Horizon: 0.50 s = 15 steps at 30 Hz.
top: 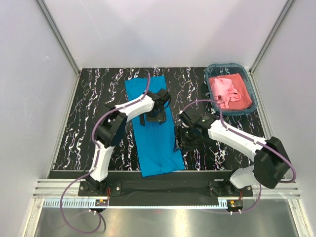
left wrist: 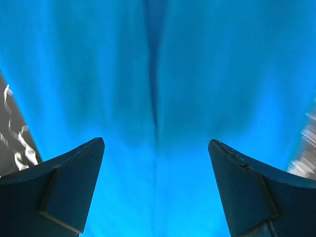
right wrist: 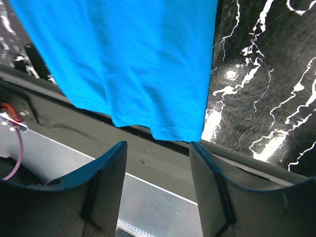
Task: Fold and stack the t-shirts
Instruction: Fold the tshirt
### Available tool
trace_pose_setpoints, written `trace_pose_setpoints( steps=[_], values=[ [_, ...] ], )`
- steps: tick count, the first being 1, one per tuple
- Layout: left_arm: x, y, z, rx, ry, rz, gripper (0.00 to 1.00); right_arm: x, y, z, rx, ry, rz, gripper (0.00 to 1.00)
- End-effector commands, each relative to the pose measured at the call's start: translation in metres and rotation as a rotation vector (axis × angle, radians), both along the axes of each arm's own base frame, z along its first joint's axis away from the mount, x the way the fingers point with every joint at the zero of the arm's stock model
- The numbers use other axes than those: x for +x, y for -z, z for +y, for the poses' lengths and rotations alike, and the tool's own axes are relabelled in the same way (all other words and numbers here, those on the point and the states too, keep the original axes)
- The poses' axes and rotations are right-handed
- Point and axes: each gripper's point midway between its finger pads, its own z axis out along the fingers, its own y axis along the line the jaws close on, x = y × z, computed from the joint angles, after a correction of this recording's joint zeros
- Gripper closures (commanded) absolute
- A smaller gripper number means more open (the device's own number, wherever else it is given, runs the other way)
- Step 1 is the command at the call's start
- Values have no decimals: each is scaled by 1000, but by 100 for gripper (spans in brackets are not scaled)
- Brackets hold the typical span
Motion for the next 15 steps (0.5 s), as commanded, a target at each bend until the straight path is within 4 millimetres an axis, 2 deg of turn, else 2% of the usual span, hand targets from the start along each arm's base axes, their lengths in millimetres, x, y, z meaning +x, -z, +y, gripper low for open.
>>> trace_pose_setpoints(
  steps=[1,2,4,7,9,10,12,15],
  values=[
    [19,15,23,36,-11,44,8,4,-11,-6,9,3,-50,39],
    [24,25,23,25,-4,59,9,5,-10,-6,6,5,-50,39],
    [42,28,23,-33,10,65,10,7,-5,-6,2,-3,-51,38],
    [74,24,23,-58,56,50,11,13,1,1,15,-23,-48,38],
    [87,28,21,-59,105,53,11,16,6,6,13,-36,-30,39],
    [99,15,21,-65,113,29,11,21,2,11,26,-39,-38,39],
    [101,7,22,-62,132,30,10,28,6,14,24,-40,-30,42],
    [85,-14,24,-98,130,24,9,40,8,18,46,-26,-10,45]
  ],
)
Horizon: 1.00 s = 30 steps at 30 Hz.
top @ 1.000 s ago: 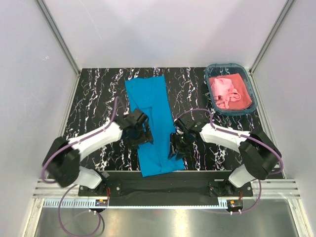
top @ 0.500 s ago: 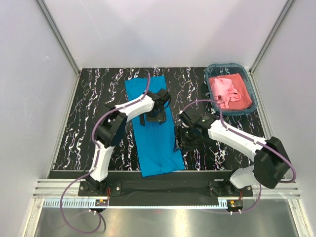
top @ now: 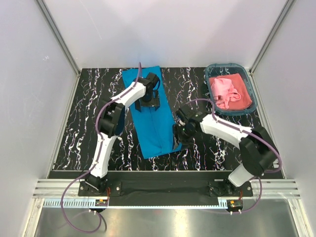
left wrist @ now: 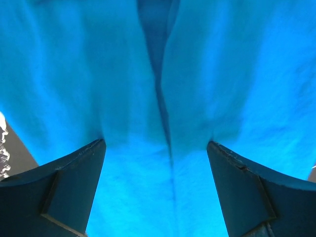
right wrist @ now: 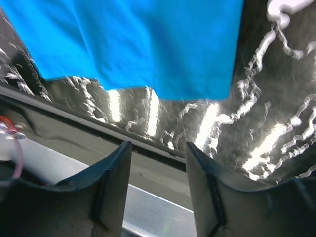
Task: Fold and stack the t-shirts
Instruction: Fold the tshirt
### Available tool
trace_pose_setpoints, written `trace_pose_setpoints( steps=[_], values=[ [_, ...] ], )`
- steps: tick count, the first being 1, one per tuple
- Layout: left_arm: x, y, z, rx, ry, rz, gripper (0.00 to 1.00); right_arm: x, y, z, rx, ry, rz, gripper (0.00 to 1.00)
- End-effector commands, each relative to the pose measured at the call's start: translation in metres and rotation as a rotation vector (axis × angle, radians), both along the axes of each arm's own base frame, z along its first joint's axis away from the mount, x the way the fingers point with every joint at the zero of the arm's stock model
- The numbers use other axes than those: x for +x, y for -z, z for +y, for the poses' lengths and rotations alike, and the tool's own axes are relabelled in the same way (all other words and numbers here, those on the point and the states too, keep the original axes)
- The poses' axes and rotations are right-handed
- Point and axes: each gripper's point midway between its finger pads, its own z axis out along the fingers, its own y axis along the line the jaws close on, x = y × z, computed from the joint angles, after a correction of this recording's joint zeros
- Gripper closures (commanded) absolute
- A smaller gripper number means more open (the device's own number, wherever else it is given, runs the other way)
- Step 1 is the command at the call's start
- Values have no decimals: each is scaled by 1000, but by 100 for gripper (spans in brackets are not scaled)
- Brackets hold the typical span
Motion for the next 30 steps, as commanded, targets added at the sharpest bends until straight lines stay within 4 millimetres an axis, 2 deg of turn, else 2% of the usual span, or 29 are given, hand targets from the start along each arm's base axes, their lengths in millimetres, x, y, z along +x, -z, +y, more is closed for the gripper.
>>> trace_pose_setpoints(
  steps=[1,2,3,4,5,6,7,8,9,10,11,12,14,15,17,18,19,21,22,24,25,27,30],
  values=[
    [-14,-55,-9,-84,67,-63,7,35,-16,12,105,23,-31,46],
    [-34,-47,-3,-90,65,-25,7,40,-15,10,118,39,-21,53],
    [-40,-57,-13,-142,62,-49,7,44,-14,9,130,46,-14,56],
    [-50,-83,-15,-183,70,-95,5,52,-19,11,156,49,-28,59],
    [-66,-79,-14,-189,74,-74,5,55,-19,13,166,41,-29,63],
    [-78,-85,-21,-203,79,-74,5,56,-19,16,180,14,-32,66],
    [-85,-93,-22,-209,80,-87,5,57,-25,23,216,-8,-19,70],
    [-94,-114,-22,-233,84,-128,6,58,-23,26,223,-15,-2,74],
    [-112,-108,-24,-250,76,-107,7,60,-17,30,229,-24,18,82],
    [-121,-108,-26,-272,68,-108,10,58,-17,36,261,-34,43,84],
    [-144,-103,-24,-310,42,-78,15,58,-13,38,269,-27,65,88],
    [-153,-102,-36,-358,54,-77,20,58,-12,42,285,-28,67,91],
    [-173,-89,-37,-379,42,-52,32,57,-5,41,288,-12,89,95],
    [-189,-74,-37,-391,27,-20,35,54,3,39,283,-4,99,97],
    [-203,-63,-43,-436,16,18,44,52,11,33,297,37,126,100],
    [-201,-61,-53,-479,36,-12,46,48,22,30,308,41,137,100],
    [-210,-46,-51,-477,35,9,47,46,27,28,308,48,148,100],
    [-214,-35,-60,-517,42,20,48,43,49,19,284,71,176,100],
    [-222,-15,-54,-482,22,67,49,39,56,17,279,75,195,100],
    [-234,2,-50,-474,-28,128,52,31,76,10,248,92,243,100],
    [-244,14,-40,-440,-53,159,52,28,80,8,244,96,254,100],
    [-256,24,-27,-403,-93,185,56,20,83,4,237,109,268,100],
    [-269,22,-6,-346,-104,171,57,12,75,-2,235,115,251,100]
  ],
)
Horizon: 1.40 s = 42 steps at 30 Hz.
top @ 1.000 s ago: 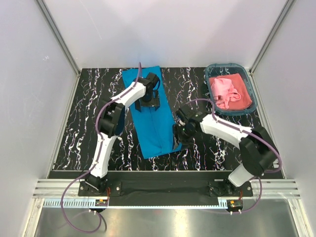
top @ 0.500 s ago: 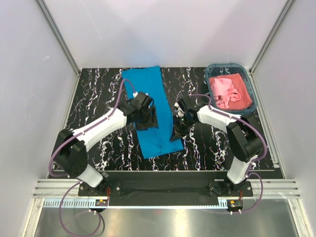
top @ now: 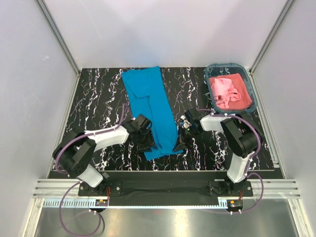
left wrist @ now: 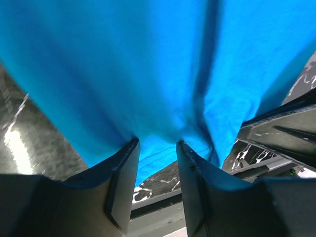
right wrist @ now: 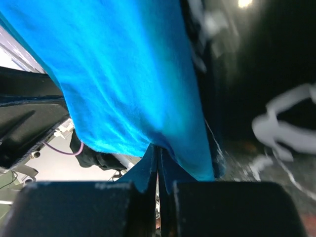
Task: Fold and stack the t-shirts
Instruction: Fold the tshirt
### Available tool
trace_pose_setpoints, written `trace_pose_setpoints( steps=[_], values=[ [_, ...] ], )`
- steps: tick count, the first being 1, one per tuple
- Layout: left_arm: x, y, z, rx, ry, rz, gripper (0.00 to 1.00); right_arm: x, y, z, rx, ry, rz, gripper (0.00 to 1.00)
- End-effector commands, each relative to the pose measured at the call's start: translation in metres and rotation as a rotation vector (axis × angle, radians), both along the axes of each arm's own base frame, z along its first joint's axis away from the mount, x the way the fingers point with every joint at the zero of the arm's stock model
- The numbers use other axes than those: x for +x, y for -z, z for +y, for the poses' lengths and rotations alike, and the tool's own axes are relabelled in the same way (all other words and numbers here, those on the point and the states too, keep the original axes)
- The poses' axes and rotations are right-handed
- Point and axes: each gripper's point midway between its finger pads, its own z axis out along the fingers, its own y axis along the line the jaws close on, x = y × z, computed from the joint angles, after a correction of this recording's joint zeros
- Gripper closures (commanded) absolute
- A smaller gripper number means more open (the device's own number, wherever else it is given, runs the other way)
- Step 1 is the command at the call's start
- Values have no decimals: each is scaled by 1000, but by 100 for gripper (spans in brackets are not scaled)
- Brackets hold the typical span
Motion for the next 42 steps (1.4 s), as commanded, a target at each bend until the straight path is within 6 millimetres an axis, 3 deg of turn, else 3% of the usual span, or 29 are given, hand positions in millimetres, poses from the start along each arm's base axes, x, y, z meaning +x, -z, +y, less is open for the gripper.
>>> trace_pose_setpoints(
  steps=[1,5,9,10,11,12,16,17,20,28,42],
  values=[
    [-25,17,33,120,-29,36,53,-10,12,-17,-84,5,-38,100],
    [-30,-1,52,198,20,-20,44,-3,-12,-22,-104,-7,-117,95],
    [-32,-27,51,192,46,-64,30,0,-41,-27,-124,-37,-164,77],
    [-34,-31,50,179,48,-71,28,0,-45,-28,-128,-36,-174,66],
    [-36,-36,46,154,43,-74,27,0,-52,-31,-131,-41,-195,62],
    [-39,-44,43,126,49,-96,26,-2,-54,-36,-161,-45,-196,61],
    [-61,-34,52,81,2,-54,24,0,-50,-49,-225,-47,-233,45],
    [-61,-35,46,36,-25,-50,23,1,-47,-49,-230,-52,-228,43],
    [-72,-17,52,15,-79,10,23,6,-38,-48,-231,-54,-234,42],
    [-73,10,49,16,-169,80,28,15,-16,-59,-258,-48,-210,50],
    [-58,-1,79,132,-370,37,40,19,-17,-60,-236,-36,-210,54]
  ],
)
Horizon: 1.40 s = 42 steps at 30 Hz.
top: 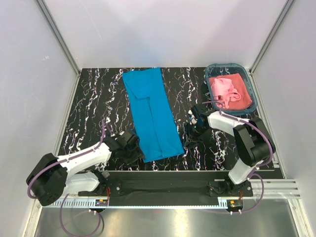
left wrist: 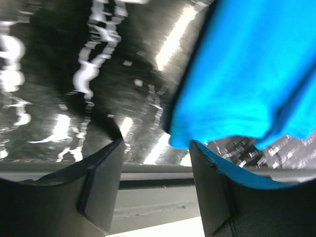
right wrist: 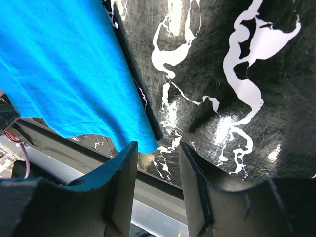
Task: Fold and stack the t-shirts
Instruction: Fold the tshirt
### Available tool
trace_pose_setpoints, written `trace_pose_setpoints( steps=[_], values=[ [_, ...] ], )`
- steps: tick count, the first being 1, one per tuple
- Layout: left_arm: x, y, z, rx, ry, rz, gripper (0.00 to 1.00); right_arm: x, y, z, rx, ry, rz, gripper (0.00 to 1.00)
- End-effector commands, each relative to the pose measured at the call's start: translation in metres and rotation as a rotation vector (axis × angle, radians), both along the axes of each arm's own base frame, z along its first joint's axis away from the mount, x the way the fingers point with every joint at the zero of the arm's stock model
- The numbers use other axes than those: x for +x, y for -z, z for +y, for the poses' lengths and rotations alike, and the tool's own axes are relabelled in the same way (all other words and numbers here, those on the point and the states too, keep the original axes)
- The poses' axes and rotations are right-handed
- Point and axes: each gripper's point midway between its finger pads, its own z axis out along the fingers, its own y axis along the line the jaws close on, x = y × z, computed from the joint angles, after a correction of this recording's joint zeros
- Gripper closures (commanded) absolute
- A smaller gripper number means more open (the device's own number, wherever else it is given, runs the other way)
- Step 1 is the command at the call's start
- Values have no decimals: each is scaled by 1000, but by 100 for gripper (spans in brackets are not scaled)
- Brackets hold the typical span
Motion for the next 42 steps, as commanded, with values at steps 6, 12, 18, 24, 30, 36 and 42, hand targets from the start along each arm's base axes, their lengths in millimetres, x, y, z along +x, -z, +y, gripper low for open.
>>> trace_pose_setpoints(
  steps=[6,12,18,24,30,36,42],
  values=[
    [6,13,0,65,-23,59,41,8,-3,2,19,-9,-31,55],
    [8,14,-4,64,-24,62,47,8,-3,2,25,-9,-33,55],
    [4,21,-4,56,-22,85,59,4,3,-1,10,-1,-7,53],
    [5,27,-4,85,14,94,76,1,3,-4,0,-4,-8,46],
    [3,28,1,99,19,88,87,-1,1,6,69,-20,-1,45],
    [1,27,2,101,22,89,93,-5,12,14,110,-3,51,46],
    [0,25,4,98,21,81,94,-9,23,11,86,9,76,50]
  ],
)
